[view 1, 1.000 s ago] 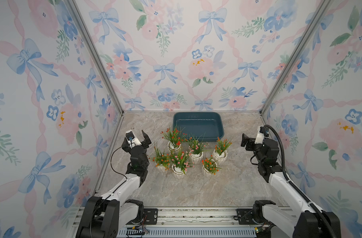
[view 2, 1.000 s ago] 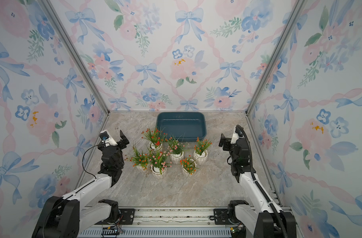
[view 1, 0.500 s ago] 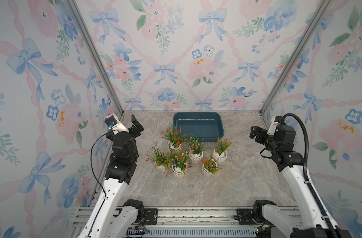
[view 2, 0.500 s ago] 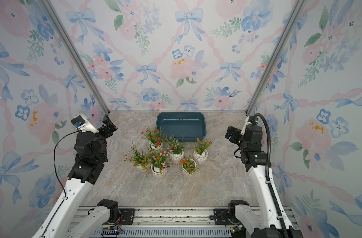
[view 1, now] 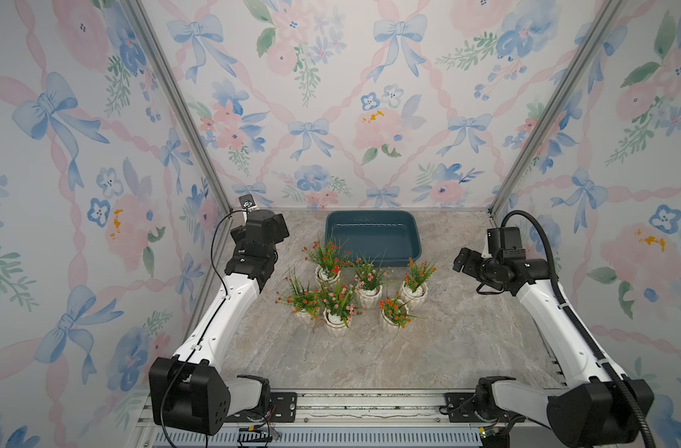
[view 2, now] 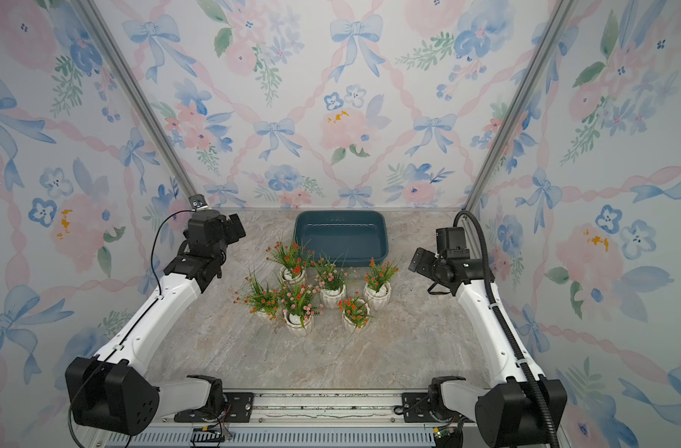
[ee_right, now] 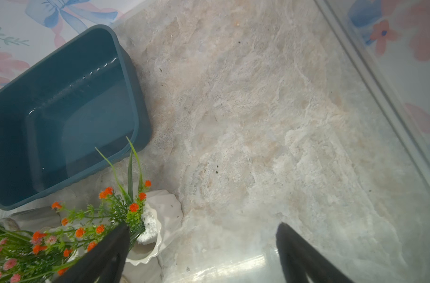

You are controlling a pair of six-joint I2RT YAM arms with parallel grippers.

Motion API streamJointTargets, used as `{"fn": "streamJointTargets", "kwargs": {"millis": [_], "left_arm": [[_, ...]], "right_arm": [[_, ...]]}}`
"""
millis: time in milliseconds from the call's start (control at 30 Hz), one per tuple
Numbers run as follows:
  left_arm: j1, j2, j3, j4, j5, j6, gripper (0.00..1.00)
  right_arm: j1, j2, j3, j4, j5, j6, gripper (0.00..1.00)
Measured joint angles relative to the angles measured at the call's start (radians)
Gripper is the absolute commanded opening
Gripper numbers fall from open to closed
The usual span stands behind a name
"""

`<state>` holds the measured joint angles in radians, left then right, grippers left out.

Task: Put the potted gypsophila into the storage box
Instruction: Pick up the baby's breath potted plant from the center of the board.

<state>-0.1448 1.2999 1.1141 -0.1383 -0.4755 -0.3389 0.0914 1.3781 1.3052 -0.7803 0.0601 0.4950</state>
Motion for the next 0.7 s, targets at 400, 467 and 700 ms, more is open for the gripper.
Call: {"fn": "streamJointTargets", "kwargs": {"millis": [400,467,700], "left_arm": [[0.083,0.061,-0.021,-0.018,0.175,-0.042,0.97],[0.089,0.061,-0.021,-0.018,0.187,-0.047,0.97],[0.117,0.102,-0.019,-0.044,0.231,-0.06,0.96]], "right_arm": [[0.101,0.102,-0.01,-0.014,-0.098,0.1,0.78],[0.121,0.13,-0.01,-0.008,-0.113,0.114,0.76],[0.154,0.255,-0.01,0.005,-0.145,0.134,0.71]]}}
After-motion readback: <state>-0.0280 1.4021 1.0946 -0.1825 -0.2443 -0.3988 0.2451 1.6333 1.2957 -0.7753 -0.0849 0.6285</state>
